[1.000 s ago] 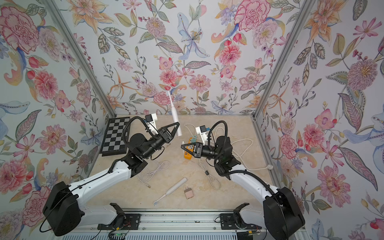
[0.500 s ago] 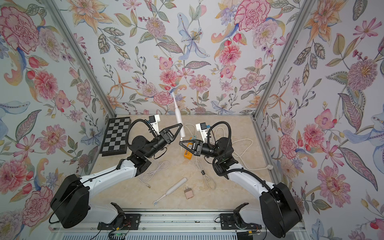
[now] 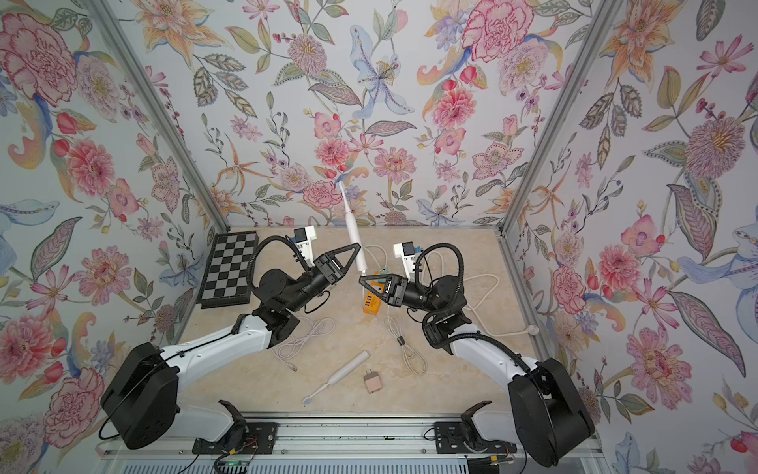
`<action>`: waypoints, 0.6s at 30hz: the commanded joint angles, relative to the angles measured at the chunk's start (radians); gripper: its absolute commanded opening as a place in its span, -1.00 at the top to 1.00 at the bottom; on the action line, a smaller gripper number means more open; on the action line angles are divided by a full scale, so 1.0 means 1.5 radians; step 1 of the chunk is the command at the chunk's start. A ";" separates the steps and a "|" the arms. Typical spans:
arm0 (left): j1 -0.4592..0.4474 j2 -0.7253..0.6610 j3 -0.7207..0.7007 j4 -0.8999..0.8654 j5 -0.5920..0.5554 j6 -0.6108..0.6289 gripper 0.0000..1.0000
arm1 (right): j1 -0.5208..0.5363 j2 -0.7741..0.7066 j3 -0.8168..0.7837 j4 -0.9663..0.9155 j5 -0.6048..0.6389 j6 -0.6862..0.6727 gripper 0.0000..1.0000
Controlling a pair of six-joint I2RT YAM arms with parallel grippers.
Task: Charge the electric toothbrush
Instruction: Insert the charging cable into the electric toothbrush.
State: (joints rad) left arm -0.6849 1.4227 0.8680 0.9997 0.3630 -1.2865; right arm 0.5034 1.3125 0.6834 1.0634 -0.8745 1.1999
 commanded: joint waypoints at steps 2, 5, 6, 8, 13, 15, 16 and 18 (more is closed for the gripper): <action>0.005 0.002 0.014 -0.008 0.012 0.003 1.00 | -0.001 0.004 -0.002 0.080 0.005 0.033 1.00; 0.003 0.004 0.019 -0.006 0.013 -0.001 1.00 | 0.002 0.015 0.004 0.072 0.002 0.032 1.00; 0.002 0.007 0.021 0.000 0.015 -0.005 1.00 | 0.003 0.019 0.004 0.077 0.002 0.034 1.00; 0.000 0.012 0.025 0.003 0.020 -0.013 1.00 | 0.003 0.028 0.004 0.097 0.004 0.045 1.00; -0.004 0.011 0.027 -0.003 0.018 -0.018 1.00 | 0.010 0.037 0.013 0.113 0.007 0.053 1.00; -0.005 0.008 0.030 -0.012 0.016 -0.014 1.00 | 0.007 0.038 0.016 0.114 0.006 0.053 1.00; -0.006 0.006 0.032 -0.022 0.018 -0.008 1.00 | 0.005 0.036 0.015 0.117 0.009 0.054 1.00; -0.007 0.000 0.037 -0.046 0.018 0.006 1.00 | 0.000 0.032 0.015 0.119 0.007 0.054 1.00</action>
State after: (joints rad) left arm -0.6857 1.4364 0.8890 0.9646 0.3630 -1.2980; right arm 0.5079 1.3598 0.6804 1.1492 -0.8715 1.2541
